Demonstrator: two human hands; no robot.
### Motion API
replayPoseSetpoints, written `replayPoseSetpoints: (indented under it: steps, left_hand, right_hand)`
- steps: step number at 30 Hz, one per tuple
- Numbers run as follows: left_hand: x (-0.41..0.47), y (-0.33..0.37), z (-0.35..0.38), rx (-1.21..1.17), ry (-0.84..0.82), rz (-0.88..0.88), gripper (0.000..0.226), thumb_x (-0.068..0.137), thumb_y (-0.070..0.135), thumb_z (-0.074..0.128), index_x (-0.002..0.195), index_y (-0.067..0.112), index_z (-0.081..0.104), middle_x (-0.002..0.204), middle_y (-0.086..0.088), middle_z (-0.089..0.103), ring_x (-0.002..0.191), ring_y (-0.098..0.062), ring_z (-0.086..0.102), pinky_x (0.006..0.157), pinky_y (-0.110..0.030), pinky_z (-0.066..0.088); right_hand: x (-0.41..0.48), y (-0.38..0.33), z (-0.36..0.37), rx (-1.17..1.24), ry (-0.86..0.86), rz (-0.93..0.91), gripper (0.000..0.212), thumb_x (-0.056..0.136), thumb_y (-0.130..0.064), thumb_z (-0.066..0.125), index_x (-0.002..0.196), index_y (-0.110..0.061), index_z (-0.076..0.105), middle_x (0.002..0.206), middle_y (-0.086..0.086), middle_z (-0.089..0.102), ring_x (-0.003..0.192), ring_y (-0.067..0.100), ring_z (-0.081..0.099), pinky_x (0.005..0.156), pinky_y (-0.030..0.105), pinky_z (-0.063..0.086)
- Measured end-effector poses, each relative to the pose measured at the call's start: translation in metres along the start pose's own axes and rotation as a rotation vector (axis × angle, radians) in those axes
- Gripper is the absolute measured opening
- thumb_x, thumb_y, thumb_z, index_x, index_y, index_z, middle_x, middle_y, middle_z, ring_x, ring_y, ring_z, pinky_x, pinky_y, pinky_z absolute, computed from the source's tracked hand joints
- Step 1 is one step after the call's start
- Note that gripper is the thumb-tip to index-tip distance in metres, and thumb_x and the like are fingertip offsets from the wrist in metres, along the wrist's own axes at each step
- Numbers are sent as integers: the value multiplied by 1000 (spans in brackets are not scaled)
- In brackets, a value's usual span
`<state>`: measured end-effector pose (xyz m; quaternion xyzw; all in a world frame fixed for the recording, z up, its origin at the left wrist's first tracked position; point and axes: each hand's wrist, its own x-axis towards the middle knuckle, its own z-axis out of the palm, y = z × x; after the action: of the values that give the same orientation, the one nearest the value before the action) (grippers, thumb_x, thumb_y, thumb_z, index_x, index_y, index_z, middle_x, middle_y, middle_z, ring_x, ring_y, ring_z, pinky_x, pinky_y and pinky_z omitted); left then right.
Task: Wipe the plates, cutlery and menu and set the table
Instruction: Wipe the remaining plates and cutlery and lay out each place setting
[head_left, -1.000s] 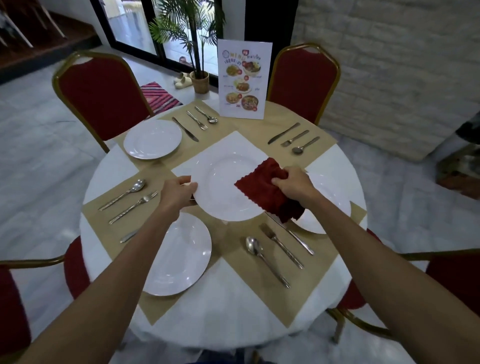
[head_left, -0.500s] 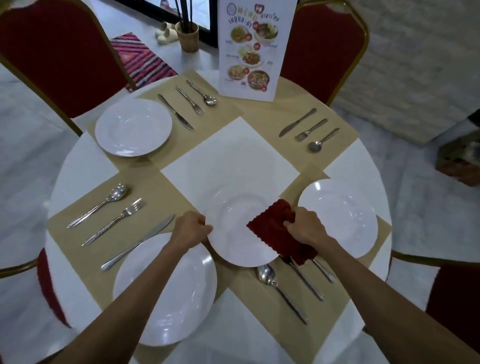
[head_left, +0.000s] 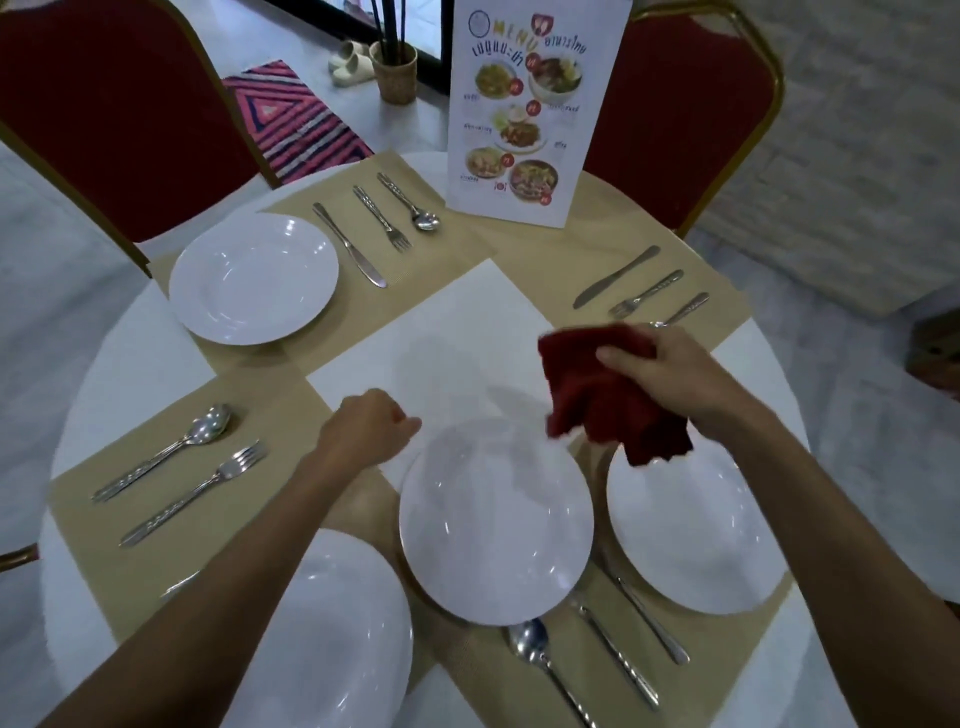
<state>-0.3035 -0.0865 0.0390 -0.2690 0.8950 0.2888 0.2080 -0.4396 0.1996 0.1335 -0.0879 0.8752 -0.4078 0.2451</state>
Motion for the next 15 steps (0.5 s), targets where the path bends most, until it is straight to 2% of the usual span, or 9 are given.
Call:
replayPoseSetpoints:
  steps: [2, 4, 6, 9, 12, 15]
  left_hand:
    - [25, 28, -17, -83, 68, 53, 35, 92, 37, 62, 77, 6, 73, 80, -6, 75, 81, -25, 69, 77, -39, 56]
    - [52, 62, -33, -120, 142, 116, 32, 92, 32, 60, 81, 5, 73, 86, -10, 74, 84, -25, 68, 76, -36, 53]
    - [78, 95, -48, -139, 204, 180, 28, 92, 30, 60, 87, 7, 76, 91, -9, 75, 83, -21, 65, 75, -32, 48]
    - [117, 135, -70, -201, 263, 226, 21, 94, 31, 61, 101, 19, 77, 94, 4, 71, 90, -14, 62, 76, -22, 42]
    - [162, 161, -90, -340, 295, 213, 27, 98, 32, 56, 112, 17, 73, 100, -1, 73, 91, -21, 69, 83, -30, 54]
    - [209, 175, -111, -662, 299, 113, 33, 97, 36, 44, 102, 10, 63, 98, -15, 68, 82, -32, 67, 77, -41, 54]
  right_hand:
    - [33, -16, -12, 133, 53, -62, 8, 99, -25, 65, 104, -28, 71, 94, -9, 75, 76, -2, 70, 72, 16, 57]
    - [68, -24, -20, 224, 108, -96, 16, 102, -26, 62, 115, -24, 70, 102, -7, 74, 85, 0, 71, 76, 16, 57]
    - [104, -28, -27, 295, 171, -149, 23, 103, -26, 60, 123, -21, 68, 108, -6, 73, 96, 4, 69, 85, 21, 56]
    - [159, -30, -40, 347, 235, -174, 19, 103, -28, 59, 121, -25, 65, 111, -4, 70, 103, 10, 66, 96, 31, 55]
    - [211, -33, -55, 414, 315, -122, 28, 103, -28, 59, 126, -12, 64, 118, 6, 69, 110, 22, 66, 103, 44, 53]
    - [253, -34, -67, 364, 356, -76, 36, 103, -21, 58, 136, -10, 54, 129, 10, 62, 115, 25, 61, 93, 38, 51]
